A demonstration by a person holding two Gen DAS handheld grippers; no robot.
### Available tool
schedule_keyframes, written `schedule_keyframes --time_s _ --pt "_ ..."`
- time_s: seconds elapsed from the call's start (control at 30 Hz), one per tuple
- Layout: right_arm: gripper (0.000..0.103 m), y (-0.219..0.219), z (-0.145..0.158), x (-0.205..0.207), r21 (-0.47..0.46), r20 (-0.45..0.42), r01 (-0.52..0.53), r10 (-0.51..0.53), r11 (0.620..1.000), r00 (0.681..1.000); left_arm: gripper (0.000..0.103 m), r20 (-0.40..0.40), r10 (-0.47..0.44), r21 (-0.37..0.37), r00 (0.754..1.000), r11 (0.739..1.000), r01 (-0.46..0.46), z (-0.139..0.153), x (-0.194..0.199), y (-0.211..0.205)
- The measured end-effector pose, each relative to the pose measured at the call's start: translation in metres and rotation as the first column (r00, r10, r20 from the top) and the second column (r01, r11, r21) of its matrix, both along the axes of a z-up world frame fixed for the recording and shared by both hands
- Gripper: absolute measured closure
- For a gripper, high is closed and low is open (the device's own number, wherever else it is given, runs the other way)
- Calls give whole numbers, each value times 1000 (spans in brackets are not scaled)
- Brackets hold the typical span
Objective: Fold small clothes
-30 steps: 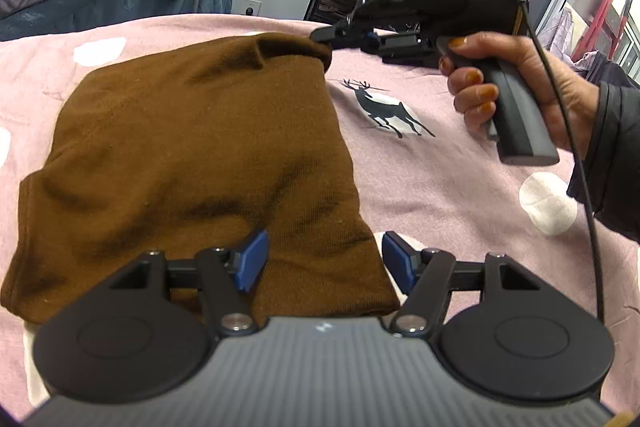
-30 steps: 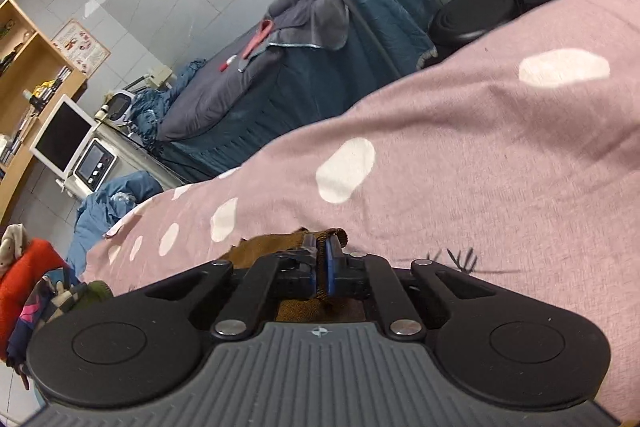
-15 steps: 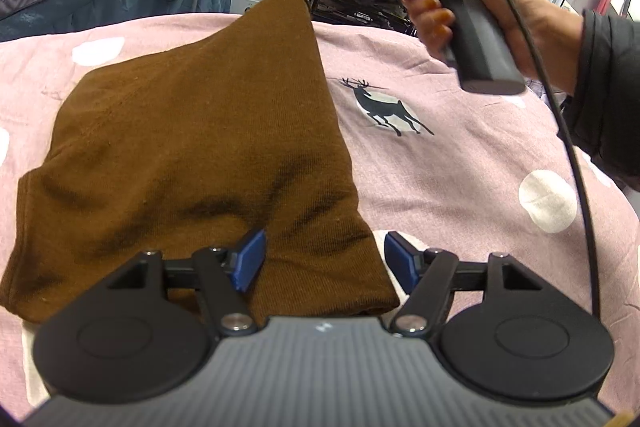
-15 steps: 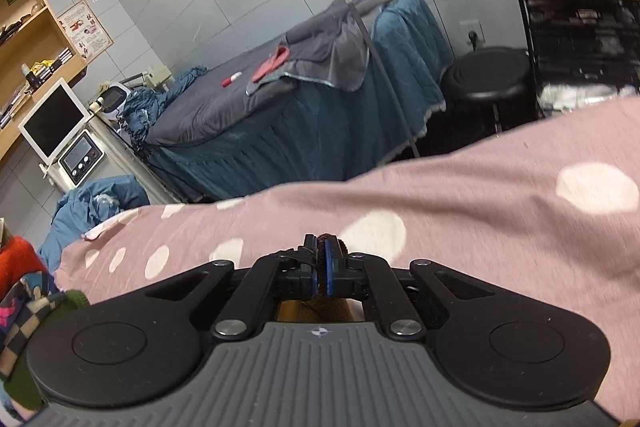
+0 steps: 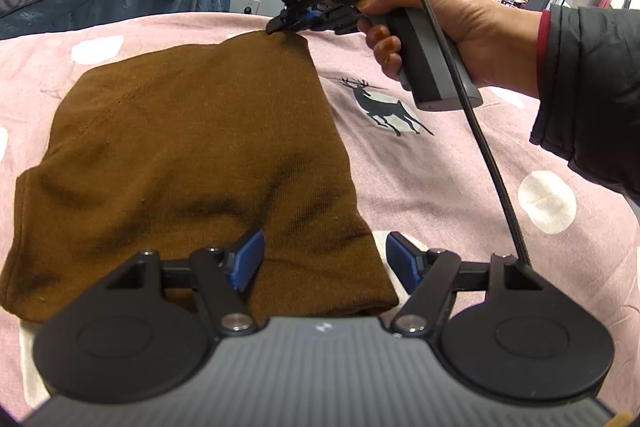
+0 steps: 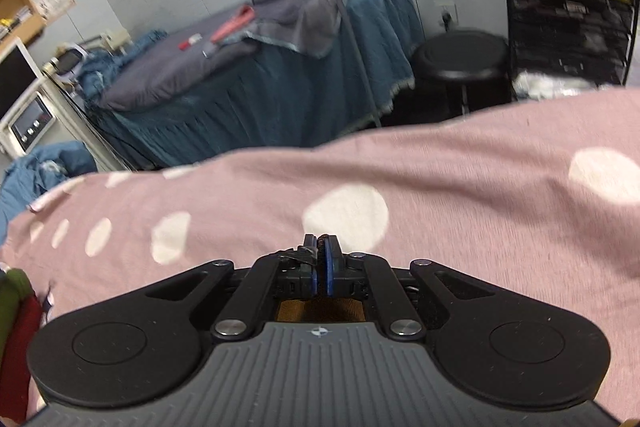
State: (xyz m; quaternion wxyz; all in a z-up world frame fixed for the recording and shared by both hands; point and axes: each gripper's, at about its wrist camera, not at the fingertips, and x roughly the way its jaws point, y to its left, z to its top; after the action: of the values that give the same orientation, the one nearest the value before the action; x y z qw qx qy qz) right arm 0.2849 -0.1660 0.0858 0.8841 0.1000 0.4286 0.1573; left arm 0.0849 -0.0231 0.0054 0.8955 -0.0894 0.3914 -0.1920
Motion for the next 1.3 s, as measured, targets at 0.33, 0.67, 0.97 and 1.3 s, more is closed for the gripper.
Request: schedule_keyframes --time_s 0.33,0.67,0.97,1.3 --pt "58 -10 43 -41 146 84 -122 111 982 990 29 1 1 1 1000 1000 -1 -1 2 -5" --pt "60 -24 -14 -49 129 -103 48 -35 991 994 25 -8 0 -2 1000 1000 0 1 -1 -2" --pt "34 -37 27 -101 279 -22 19 -14 960 1000 20 33 92 -137 995 987 -87 25 -33 44" --pt "7 -59 11 -182 305 -62 6 13 952 998 25 -31 340 -166 940 926 -340 14 -85 143"
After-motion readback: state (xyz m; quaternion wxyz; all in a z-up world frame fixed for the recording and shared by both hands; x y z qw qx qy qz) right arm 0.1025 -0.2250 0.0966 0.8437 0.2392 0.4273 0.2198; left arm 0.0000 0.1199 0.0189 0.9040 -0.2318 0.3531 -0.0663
